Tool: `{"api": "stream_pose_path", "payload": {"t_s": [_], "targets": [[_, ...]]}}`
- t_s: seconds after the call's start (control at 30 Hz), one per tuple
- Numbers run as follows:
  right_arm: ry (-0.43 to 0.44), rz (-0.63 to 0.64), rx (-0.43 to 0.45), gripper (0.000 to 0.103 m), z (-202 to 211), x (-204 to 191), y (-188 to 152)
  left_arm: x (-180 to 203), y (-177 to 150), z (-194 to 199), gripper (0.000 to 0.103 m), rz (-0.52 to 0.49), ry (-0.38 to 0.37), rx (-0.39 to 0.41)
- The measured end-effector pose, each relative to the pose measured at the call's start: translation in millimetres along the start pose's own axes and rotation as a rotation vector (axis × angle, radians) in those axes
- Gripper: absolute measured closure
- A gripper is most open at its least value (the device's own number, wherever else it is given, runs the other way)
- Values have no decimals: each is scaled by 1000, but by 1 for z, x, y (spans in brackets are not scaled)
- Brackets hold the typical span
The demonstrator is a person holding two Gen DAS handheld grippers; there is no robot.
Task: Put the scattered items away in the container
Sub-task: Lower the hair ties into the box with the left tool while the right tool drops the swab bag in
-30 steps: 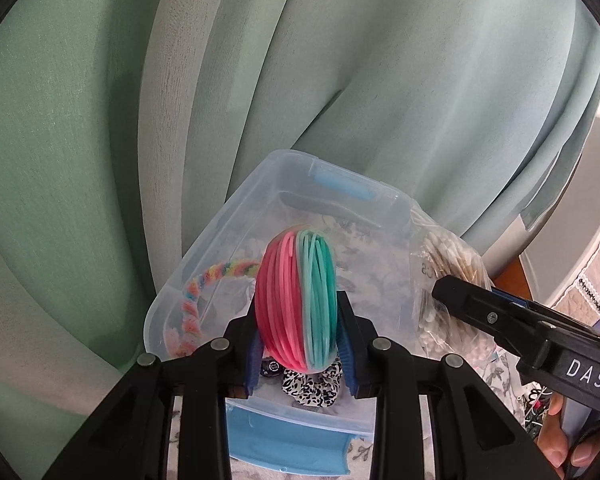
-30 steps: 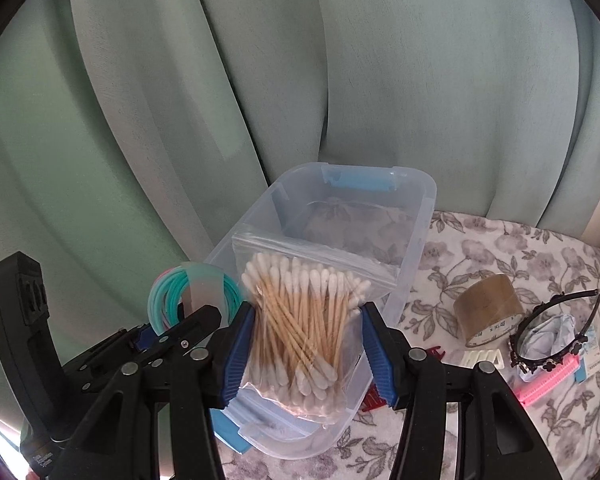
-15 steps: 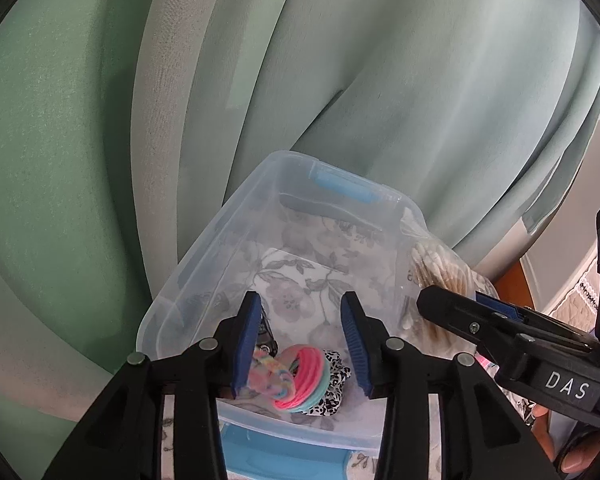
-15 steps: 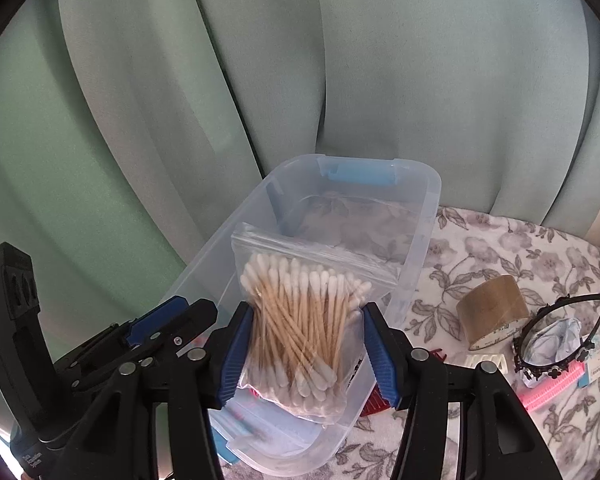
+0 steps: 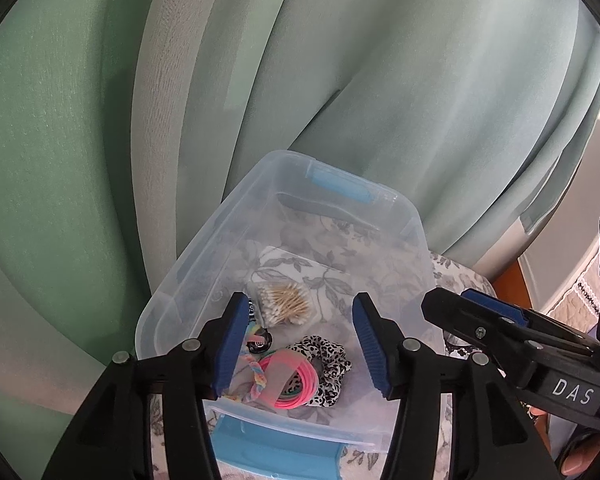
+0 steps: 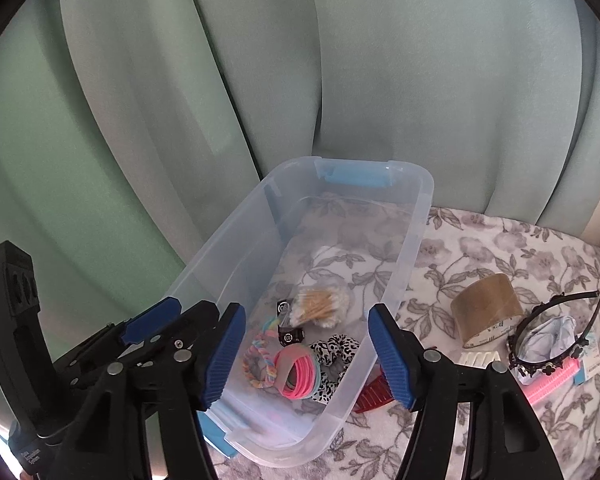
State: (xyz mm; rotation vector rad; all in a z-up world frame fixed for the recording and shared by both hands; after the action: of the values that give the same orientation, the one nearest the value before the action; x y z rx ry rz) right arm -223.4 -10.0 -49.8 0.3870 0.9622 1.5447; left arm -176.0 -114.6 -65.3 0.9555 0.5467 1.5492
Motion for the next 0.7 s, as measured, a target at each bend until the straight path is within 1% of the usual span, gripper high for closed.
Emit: {"api": "stream_pose_path", "payload": {"t_s": [0.37,0.7], "targets": [[-13,17,25,33,23,-4,-3,9,5,33,45,-24,-2,26],[-23,20,84,26,61,3,-1,31,9,61,41,-69,1,62]]}}
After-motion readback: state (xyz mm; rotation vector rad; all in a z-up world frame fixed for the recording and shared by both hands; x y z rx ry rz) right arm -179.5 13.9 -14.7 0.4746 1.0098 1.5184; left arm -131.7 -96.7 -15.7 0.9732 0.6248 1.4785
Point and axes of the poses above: each gripper's, at about its wrist camera, not at the fingertips, and z roughly against the way its jaws point, x to its right, y to its top, the point moved 9 cm from there along -z, roughly the way its jaws point, and after that the axes turned 8 degrees about x, right-handed, at the moved point
